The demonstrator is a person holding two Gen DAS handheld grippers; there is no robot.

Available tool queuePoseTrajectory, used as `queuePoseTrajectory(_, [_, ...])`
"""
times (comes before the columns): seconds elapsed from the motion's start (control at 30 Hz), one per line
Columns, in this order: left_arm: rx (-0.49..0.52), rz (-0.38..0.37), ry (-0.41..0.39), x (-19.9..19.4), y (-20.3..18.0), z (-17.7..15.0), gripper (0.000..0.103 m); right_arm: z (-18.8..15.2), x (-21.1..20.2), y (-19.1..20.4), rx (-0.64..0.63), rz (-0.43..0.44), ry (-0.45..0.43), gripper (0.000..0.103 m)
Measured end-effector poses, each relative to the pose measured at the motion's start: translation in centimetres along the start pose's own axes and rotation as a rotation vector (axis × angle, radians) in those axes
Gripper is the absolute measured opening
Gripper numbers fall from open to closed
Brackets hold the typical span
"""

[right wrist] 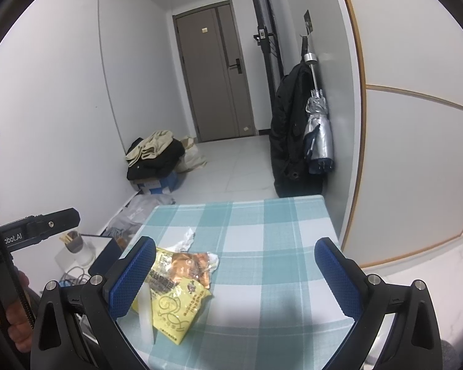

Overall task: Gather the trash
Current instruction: 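Lower the right tool onto the yellow snack bag and close its fingers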

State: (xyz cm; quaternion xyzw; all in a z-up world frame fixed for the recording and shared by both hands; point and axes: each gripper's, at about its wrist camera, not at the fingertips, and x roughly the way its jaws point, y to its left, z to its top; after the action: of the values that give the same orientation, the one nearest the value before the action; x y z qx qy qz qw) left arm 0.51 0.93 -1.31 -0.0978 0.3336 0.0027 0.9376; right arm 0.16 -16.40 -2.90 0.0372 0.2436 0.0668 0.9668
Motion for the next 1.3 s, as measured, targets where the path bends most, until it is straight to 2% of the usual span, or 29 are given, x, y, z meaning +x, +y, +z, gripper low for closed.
queuePoseTrajectory(0.17, [-0.004, -0.02, 0.02, 0.5, 0.7, 0.0, 0.102, 0.1, 0.5, 0.2, -0.001, 0.014, 0.014, 0.103])
queuePoseTrajectory(0.3, [-0.032, -0.065, 0.056, 1.2, 2.1, 0.3, 0.102, 0.1, 1.7, 0.7, -0.023, 0.033, 0.04, 0.103])
queuePoseTrajectory(0.47, [-0.083, -0.041, 0.068, 1.9, 4.6, 0.9, 0.102, 0.0, 3.8, 1.9, -0.059, 0.072, 0.098, 0.103])
queuePoseTrajectory(0.67, [-0.175, -0.028, 0.104, 3.3, 7.6, 1.1, 0.102, -0.5, 6.5, 4.5, -0.092, 0.161, 0.141, 0.102])
queuePoseTrajectory(0.83, [-0.204, -0.023, 0.145, 4.5, 8.8, 1.0, 0.102, -1.8, 9.1, 7.2, -0.144, 0.232, 0.208, 0.088])
queuePoseTrajectory(0.9, [-0.208, -0.026, 0.157, 4.8, 9.2, 1.0, 0.102, -2.7, 10.0, 8.2, -0.156, 0.264, 0.247, 0.077])
queuePoseTrajectory(1.07, [-0.22, -0.041, 0.188, 5.5, 10.0, 0.8, 0.102, -4.9, 11.3, 10.0, -0.212, 0.297, 0.304, 0.069])
queuePoseTrajectory(1.2, [-0.234, -0.05, 0.204, 5.7, 10.4, 0.9, 0.102, -6.4, 11.9, 11.1, -0.241, 0.316, 0.353, 0.054])
queuePoseTrajectory(1.3, [-0.24, -0.055, 0.21, 5.7, 10.5, 0.9, 0.102, -7.5, 12.4, 11.6, -0.271, 0.313, 0.374, 0.052])
